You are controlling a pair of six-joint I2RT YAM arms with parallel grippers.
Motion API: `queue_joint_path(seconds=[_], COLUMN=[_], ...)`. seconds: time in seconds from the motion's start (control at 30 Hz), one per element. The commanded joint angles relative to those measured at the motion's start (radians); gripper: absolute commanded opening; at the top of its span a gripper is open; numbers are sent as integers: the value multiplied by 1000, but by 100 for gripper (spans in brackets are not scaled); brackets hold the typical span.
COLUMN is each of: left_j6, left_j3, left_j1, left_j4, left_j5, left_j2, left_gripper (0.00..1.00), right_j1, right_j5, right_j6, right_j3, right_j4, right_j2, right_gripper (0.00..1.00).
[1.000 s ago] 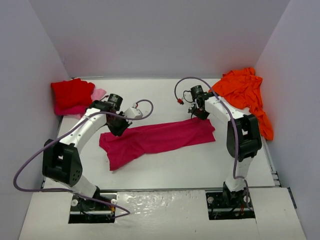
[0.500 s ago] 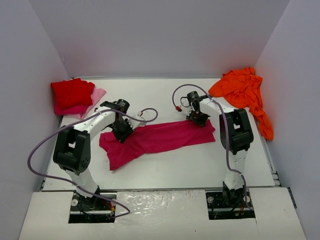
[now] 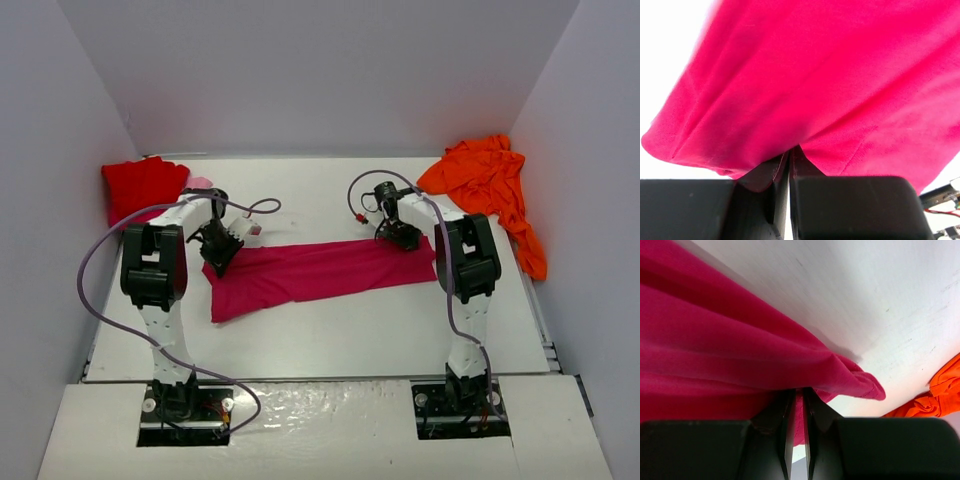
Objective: Fold and stack the t-shirts
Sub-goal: Rotate the tshirt 90 degrees
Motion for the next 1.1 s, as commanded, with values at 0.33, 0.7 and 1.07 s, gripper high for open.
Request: queue_joint_path(seconds=[0.33, 0.7, 1.07], left_j6=[-79, -117, -152], left_j3=[372, 685, 952], left_j1=[-11, -8, -2], left_j4=[-95, -108, -132], left_j5=[-143, -258, -340], left_j2=[183, 338, 432], left_gripper=[0, 0, 0], right_j1=[315, 694, 972], right_j5=[-108, -340, -433], right_j6=[45, 128, 189], right_j3=[-307, -343, -298], right_j4=[-268, -340, -371], right_j2=[-105, -119, -136], right_gripper=[6, 6, 6])
